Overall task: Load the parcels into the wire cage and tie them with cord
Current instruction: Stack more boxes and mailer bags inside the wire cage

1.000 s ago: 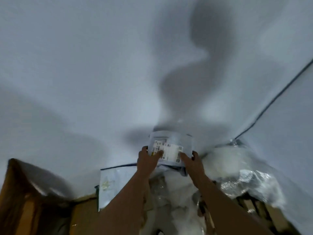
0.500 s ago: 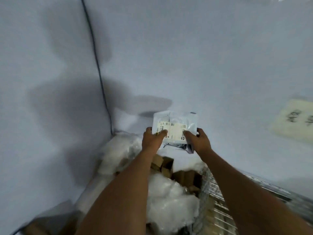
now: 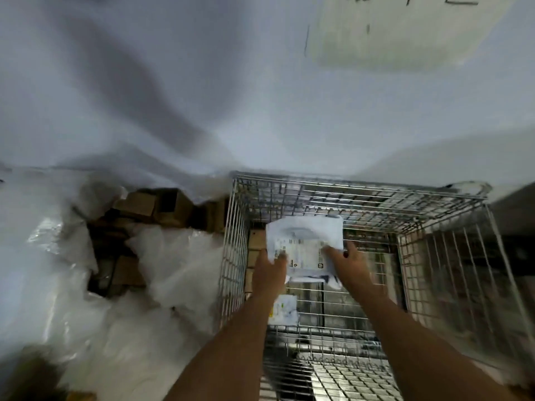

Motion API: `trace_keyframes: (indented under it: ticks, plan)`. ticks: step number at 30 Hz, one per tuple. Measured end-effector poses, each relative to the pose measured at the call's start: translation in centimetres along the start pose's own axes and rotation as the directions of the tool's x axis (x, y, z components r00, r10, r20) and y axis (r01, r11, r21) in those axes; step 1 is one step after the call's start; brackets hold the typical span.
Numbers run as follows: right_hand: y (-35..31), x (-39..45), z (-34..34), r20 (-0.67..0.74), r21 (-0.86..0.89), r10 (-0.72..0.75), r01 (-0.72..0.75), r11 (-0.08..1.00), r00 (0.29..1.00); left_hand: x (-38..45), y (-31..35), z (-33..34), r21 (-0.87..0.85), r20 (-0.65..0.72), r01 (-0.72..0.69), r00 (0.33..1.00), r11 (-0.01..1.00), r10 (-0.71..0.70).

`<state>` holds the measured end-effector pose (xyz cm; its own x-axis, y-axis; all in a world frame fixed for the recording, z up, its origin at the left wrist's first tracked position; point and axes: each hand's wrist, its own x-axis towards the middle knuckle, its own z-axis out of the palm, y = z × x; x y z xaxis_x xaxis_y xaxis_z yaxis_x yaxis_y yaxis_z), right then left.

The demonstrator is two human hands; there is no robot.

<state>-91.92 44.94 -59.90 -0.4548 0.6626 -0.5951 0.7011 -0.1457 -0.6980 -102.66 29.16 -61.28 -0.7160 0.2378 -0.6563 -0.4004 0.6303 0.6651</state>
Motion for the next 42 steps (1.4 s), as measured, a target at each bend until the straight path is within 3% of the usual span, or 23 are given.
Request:
trace_keyframes:
  ticks: [7,14,16,19,23,25,28,33,40,42]
  plan:
    - [22.3,5.0,10.7,0.096,-0.031,0.315,-0.313,0.949,0.944,7.4,-20.1,5.9,0.363,-0.001,0.201,0.976,0.91,-0.216]
    - [37.5,5.4,19.3,0.179,-0.053,0.504,-0.504,0.862,0.845,10.4,-37.3,8.7,0.334,-0.046,0.353,0.932,0.874,-0.36]
    - [37.2,5.4,20.9,0.192,-0.077,0.492,-0.487,0.87,0.849,10.9,-38.5,8.2,0.333,-0.141,0.384,0.923,0.861,-0.357]
    - [35.8,6.3,22.8,0.14,-0.082,0.423,-0.415,0.906,0.895,11.7,-38.8,7.8,0.387,-0.253,0.282,0.948,0.878,-0.194]
    - [33.6,8.2,25.0,0.075,-0.085,0.366,-0.36,0.929,0.928,12.7,-37.3,7.5,0.433,-0.237,0.044,0.969,0.901,0.067]
    - [32.9,9.5,25.8,0.081,-0.076,0.378,-0.373,0.925,0.922,12.6,-36.7,7.4,0.527,-0.177,-0.042,0.972,0.849,0.157]
    - [32.0,10.8,26.4,0.09,-0.128,0.419,-0.406,0.905,0.904,11.9,-34.8,7.8,0.694,-0.031,-0.026,0.997,0.72,0.066]
    - [30.8,12.0,25.8,0.1,-0.316,0.443,-0.394,0.863,0.891,13.8,-35.2,8.3,0.714,0.112,0.07,0.971,0.697,-0.212]
    - [30.8,12.2,26.2,0.15,-0.496,0.415,-0.294,0.817,0.897,13.7,-33.0,7.7,0.699,0.066,0.136,0.966,0.702,-0.252]
    - [29.5,11.5,25.0,0.088,-0.418,0.423,-0.352,0.837,0.902,13.4,-30.7,7.1,0.673,0.048,0.115,0.979,0.73,-0.198]
